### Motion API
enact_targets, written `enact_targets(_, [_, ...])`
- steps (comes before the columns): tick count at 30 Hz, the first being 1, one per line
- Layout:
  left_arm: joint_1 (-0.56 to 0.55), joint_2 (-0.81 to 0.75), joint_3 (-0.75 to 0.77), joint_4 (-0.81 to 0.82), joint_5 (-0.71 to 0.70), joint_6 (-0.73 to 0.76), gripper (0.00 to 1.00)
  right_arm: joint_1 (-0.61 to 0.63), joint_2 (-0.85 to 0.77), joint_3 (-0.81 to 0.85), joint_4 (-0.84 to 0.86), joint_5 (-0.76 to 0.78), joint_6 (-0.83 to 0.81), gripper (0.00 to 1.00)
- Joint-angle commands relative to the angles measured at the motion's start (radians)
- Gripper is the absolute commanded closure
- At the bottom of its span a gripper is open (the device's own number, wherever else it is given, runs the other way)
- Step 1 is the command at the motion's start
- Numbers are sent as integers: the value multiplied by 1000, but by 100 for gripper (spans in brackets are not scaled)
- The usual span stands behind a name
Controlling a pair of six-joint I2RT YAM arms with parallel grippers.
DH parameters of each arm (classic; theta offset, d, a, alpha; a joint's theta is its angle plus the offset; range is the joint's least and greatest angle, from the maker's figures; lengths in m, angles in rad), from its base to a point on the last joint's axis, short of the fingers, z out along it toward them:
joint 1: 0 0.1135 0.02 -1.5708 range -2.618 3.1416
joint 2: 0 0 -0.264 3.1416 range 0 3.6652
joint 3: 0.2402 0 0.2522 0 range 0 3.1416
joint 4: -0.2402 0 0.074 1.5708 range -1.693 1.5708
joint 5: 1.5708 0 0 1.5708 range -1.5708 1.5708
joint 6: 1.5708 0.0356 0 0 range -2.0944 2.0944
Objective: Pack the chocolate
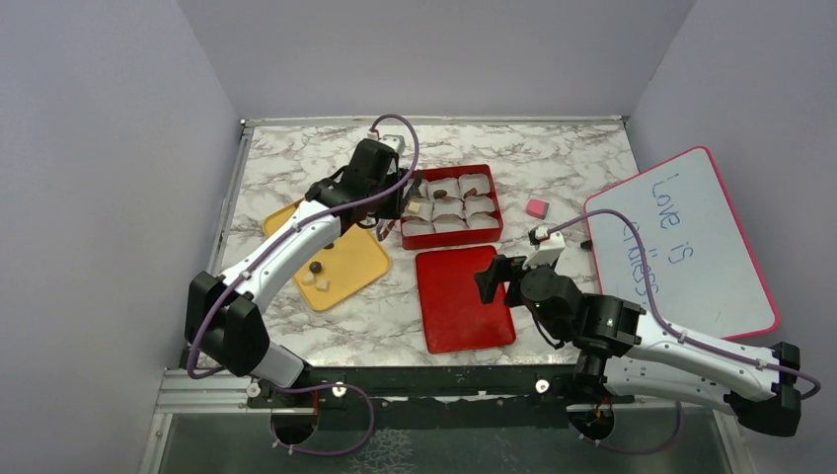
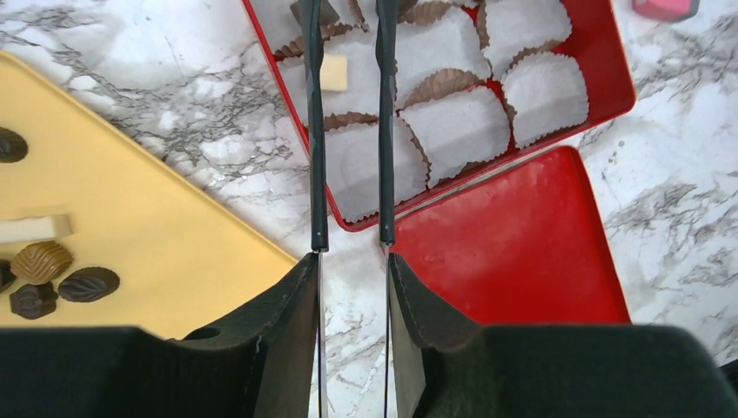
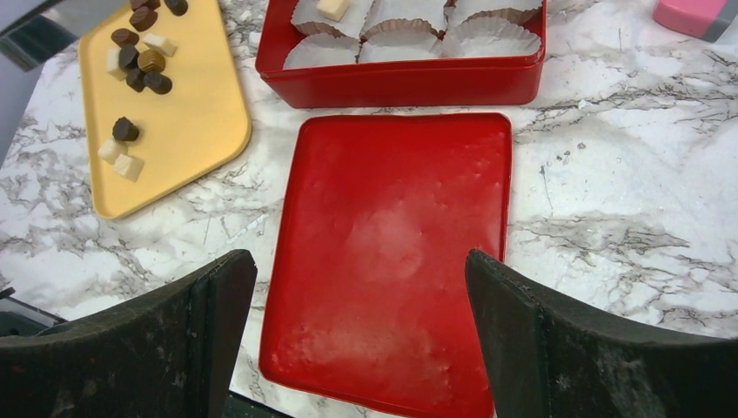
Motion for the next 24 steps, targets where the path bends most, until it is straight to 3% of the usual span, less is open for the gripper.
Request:
enact_targets(1, [-6, -86, -21, -23, -77, -34, 67, -3, 3, 29, 23, 12, -5, 5])
enact_targets(13, [22, -269, -105, -221, -210, -104, 67, -3, -9, 21, 21, 6, -3, 5])
enact_targets(24, [200, -364, -252, -284, -185, -134, 66, -3, 17, 20, 30, 1, -5, 5])
